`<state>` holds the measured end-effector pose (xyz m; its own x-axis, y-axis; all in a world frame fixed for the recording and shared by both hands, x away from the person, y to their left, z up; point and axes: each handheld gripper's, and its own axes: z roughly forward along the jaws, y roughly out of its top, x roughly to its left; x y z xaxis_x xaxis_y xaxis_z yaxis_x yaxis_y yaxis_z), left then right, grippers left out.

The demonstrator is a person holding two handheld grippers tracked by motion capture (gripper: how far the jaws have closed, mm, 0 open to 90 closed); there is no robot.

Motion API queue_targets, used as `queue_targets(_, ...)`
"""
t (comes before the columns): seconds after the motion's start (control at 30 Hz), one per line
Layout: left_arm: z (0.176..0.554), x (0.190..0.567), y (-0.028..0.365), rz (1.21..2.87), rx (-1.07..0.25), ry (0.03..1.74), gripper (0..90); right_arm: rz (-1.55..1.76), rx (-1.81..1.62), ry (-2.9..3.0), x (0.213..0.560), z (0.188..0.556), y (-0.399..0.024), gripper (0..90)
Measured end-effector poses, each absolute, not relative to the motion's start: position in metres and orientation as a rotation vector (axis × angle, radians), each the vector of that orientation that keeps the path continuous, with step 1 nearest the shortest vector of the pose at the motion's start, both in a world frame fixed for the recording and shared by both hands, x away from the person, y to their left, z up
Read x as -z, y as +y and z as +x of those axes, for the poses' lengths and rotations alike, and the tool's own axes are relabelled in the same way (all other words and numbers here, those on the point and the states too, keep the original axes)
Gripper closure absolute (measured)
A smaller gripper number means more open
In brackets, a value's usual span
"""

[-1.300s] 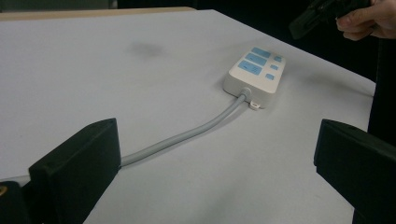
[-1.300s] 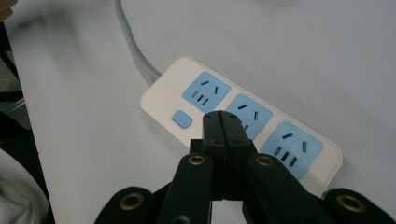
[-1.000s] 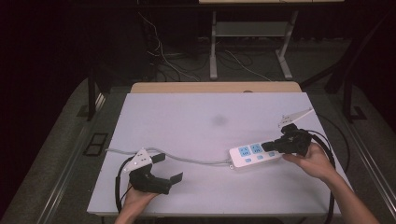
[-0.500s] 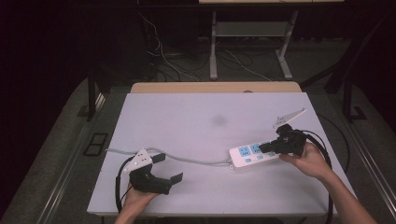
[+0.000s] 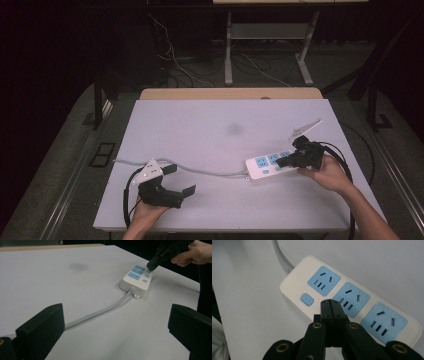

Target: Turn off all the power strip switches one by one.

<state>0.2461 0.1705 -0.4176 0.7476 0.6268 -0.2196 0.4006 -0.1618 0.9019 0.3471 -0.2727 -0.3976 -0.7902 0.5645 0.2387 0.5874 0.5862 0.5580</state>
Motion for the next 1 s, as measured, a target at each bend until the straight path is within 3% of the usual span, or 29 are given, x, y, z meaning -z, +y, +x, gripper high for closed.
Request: queue_targets(1.0, 0.246, 0.417, 0.17, 1.789, -0.246, 0.803, 0.0, -1.032, 1.014, -2.701, 0.415, 0.352, -0.276, 90.0)
